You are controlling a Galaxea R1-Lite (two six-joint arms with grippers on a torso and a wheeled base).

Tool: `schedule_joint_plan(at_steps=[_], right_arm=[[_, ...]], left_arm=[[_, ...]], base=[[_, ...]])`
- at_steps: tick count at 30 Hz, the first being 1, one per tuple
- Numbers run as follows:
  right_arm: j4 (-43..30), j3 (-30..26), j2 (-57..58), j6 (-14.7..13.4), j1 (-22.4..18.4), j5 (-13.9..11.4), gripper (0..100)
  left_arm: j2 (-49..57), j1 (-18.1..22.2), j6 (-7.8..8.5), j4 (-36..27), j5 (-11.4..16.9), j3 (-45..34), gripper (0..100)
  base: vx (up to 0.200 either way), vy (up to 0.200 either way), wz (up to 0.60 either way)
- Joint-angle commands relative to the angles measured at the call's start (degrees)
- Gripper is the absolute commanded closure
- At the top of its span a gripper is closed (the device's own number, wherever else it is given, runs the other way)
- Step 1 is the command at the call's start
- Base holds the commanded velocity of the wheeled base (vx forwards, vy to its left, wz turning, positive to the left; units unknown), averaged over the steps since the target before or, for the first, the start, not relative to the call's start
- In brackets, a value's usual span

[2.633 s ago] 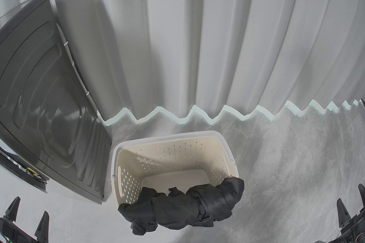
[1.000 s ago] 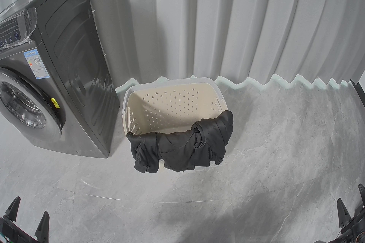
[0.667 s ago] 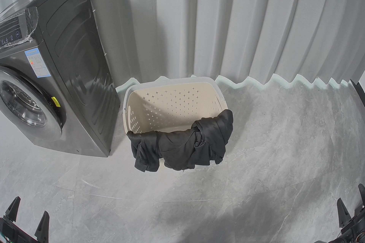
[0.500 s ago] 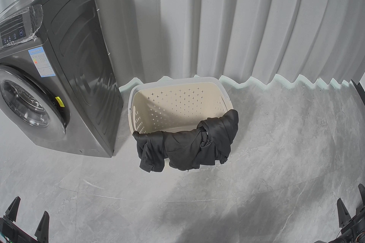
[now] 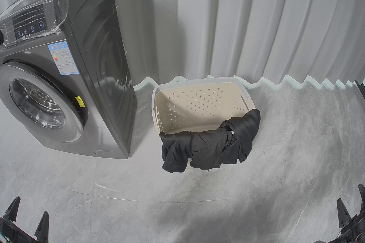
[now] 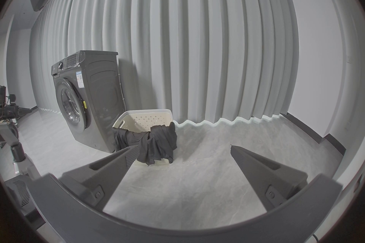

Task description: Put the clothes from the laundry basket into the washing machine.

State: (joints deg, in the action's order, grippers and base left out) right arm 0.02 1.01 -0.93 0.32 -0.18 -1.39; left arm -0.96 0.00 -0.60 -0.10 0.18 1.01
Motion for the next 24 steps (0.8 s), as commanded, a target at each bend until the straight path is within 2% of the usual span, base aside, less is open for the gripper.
schedule_joint_plan(at_steps=[1,24], right_arm=[[-0.02,-1.01,0.66,0.03,0.01,-0.02,0],[-0.02,-1.01,0.66,0.03,0.09,-0.02,0]], left_arm=[[0.88,0.0,-0.11,0.01,-0.01,-0.92,0],[0.88,0.0,-0.02,0.01,-0.01,-0.92,0]], base=[[0.0,0.2,0.0],[0.0,0.2,0.0]])
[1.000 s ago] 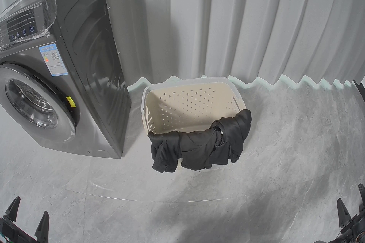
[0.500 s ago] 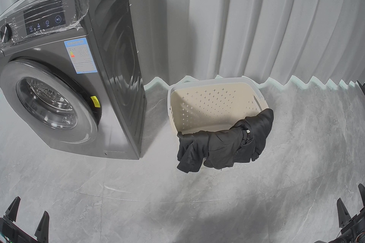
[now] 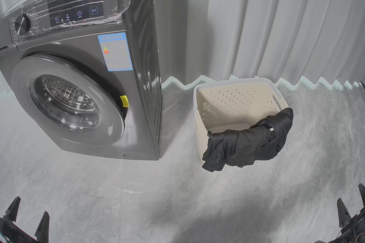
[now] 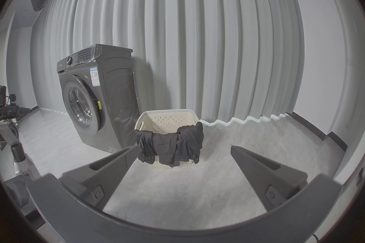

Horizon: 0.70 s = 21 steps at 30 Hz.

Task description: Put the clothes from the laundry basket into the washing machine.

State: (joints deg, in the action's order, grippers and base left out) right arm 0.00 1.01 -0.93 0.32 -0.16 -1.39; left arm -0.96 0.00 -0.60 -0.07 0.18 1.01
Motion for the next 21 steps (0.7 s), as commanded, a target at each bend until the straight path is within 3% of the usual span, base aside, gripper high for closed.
schedule_joint_plan(at_steps=[1,21], right_arm=[[0.0,-1.01,0.66,0.03,-0.02,-0.02,0],[0.0,-1.01,0.66,0.03,0.07,-0.02,0]], left_arm=[[0.88,0.0,-0.02,-0.01,-0.01,-0.92,0],[0.88,0.0,-0.02,-0.01,-0.01,-0.92,0]], base=[[0.0,0.2,0.0],[0.0,0.2,0.0]])
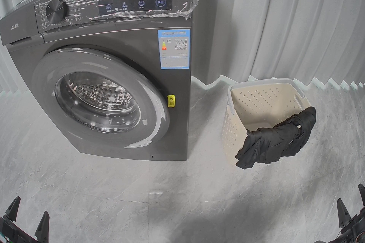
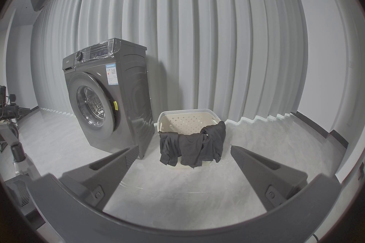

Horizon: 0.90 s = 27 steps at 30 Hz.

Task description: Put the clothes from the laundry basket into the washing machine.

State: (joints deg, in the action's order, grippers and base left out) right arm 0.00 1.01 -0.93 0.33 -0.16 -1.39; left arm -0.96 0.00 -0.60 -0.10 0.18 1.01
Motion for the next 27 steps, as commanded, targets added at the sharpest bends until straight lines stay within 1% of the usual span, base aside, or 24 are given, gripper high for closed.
schedule_joint_plan(at_steps=[1,15,27], right_arm=[[0.0,-1.01,0.66,0.02,-0.02,-0.02,0],[0.0,-1.01,0.66,0.02,-0.02,-0.02,0],[0.0,-1.01,0.66,0.02,-0.02,-0.02,0]], left_arm=[[0.88,0.0,-0.02,0.01,-0.01,-0.92,0],[0.88,0.0,-0.11,0.01,-0.01,-0.92,0],[0.88,0.0,-0.02,0.01,-0.01,-0.92,0]], base=[[0.0,0.2,0.0],[0.0,0.2,0.0],[0.0,0.0,0.0]])
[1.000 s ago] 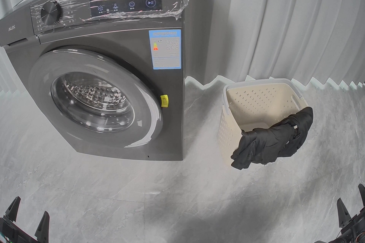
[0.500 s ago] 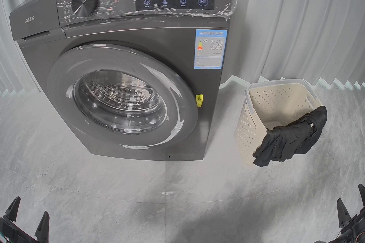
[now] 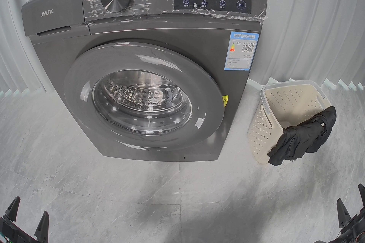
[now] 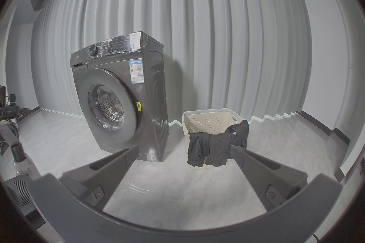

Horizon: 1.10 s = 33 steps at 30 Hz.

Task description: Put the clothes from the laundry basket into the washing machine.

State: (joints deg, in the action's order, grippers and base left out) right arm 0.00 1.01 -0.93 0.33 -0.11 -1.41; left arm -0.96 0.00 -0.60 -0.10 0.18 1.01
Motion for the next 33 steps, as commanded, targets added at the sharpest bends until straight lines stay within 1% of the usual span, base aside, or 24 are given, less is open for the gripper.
schedule_joint_plan(at_steps=[1,9,11,27,33], right_arm=[[0.0,-1.01,0.66,0.02,-0.07,0.01,0],[0.0,-1.01,0.66,0.02,0.02,0.01,0],[0.0,-1.01,0.66,0.02,0.02,0.01,0],[0.0,-1.01,0.66,0.02,-0.07,0.01,0],[0.0,-1.01,0.66,0.02,-0.07,0.01,0]], left_arm=[[0.88,0.0,-0.02,0.01,-0.01,-0.92,0],[0.88,0.0,-0.02,0.01,-0.01,-0.92,0],[0.88,0.0,-0.19,0.01,-0.01,-0.92,0],[0.88,0.0,-0.11,0.01,-0.01,-0.92,0],[0.88,0.0,-0.11,0.01,-0.01,-0.92,0]], base=[[0.0,0.0,0.0],[0.0,0.0,0.0],[0.0,0.2,0.0],[0.0,0.2,0.0],[0.0,0.0,0.0]])
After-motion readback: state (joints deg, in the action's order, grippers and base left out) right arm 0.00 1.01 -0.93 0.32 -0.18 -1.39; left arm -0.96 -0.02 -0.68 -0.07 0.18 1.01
